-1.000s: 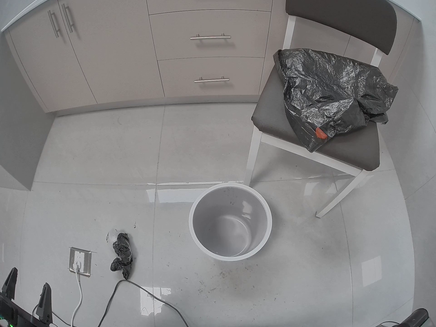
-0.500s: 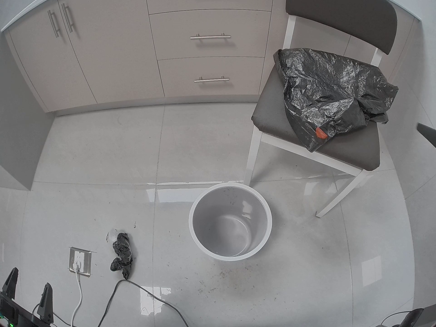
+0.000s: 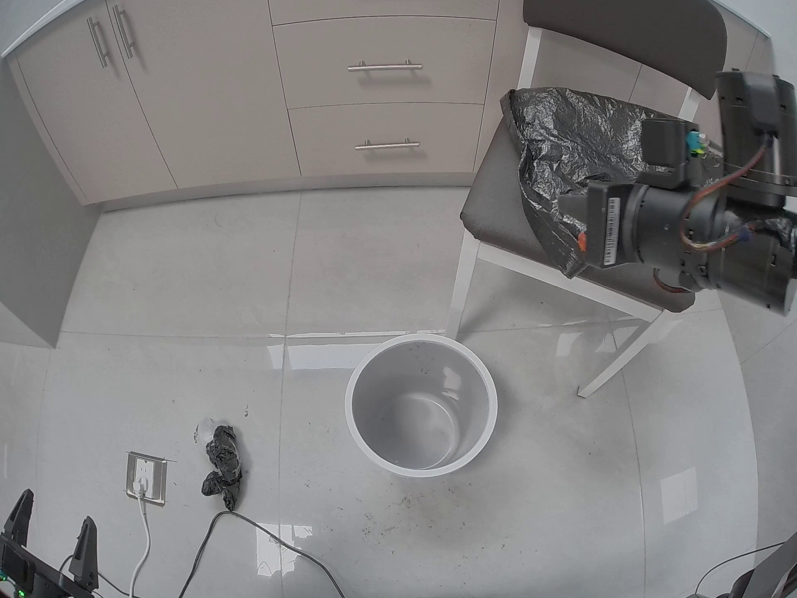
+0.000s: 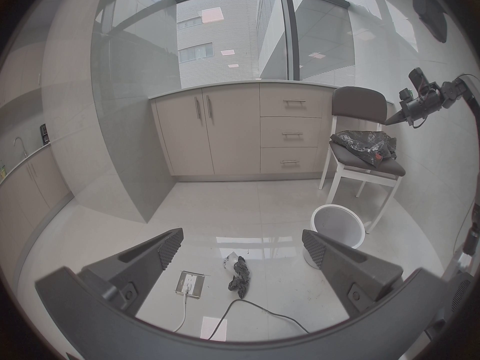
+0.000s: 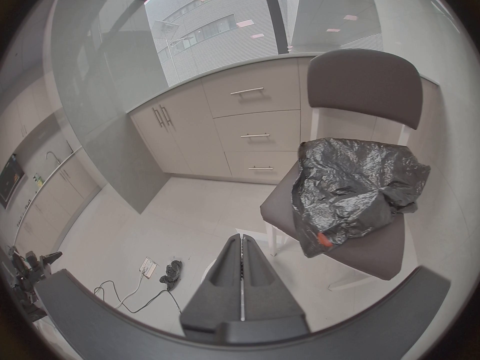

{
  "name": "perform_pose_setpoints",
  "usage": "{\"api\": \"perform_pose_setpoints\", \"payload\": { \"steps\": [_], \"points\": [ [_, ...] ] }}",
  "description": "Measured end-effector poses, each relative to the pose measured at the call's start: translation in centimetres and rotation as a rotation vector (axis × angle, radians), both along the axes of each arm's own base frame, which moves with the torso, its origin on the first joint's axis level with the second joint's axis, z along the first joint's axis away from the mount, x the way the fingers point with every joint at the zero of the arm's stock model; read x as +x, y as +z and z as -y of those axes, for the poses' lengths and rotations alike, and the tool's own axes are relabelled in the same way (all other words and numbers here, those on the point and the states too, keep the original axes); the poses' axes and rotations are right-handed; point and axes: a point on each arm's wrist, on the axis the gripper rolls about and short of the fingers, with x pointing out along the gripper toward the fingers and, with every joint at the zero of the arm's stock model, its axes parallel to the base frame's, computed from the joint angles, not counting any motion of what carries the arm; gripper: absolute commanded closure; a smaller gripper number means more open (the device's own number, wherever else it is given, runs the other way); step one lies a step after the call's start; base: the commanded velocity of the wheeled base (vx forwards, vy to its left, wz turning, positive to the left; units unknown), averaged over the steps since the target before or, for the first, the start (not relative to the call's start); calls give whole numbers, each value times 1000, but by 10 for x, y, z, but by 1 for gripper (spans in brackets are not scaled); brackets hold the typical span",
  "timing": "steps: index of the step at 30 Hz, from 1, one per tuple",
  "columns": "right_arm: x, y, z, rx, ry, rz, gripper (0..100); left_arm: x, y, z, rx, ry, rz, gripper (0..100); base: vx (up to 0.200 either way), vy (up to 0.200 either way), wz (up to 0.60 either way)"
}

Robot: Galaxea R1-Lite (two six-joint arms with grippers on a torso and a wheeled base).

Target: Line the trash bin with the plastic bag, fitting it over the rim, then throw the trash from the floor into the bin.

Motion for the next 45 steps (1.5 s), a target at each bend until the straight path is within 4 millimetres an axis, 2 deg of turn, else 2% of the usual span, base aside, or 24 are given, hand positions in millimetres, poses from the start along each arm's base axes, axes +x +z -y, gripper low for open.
{"api": "perform_pose_setpoints", "payload": {
  "steps": [7,14,29,34,42,43,45],
  "points": [
    [16,2,-18,42,-17,-5,100,2,0,0,2,11,-28,0,0,0,0],
    [26,7,-22,65,-41,3,100,2,0,0,2,16,-25,0,0,0,0],
    [36,-2,-31,49,-45,-14,100,1,3,0,-18,-1,-5,0,0,0,0],
    [38,-2,-31,49,-47,-13,100,-3,32,0,-93,-3,15,0,0,0,0],
    [43,-3,-33,30,-76,-7,100,-21,111,-1,-110,-45,36,0,0,0,0],
    [45,-4,-33,23,-84,-6,0,-24,121,-1,-110,-53,50,0,0,0,0],
    [48,-7,-34,10,-97,-6,0,-29,138,-2,-111,-65,75,0,0,0,0]
  ]
}}
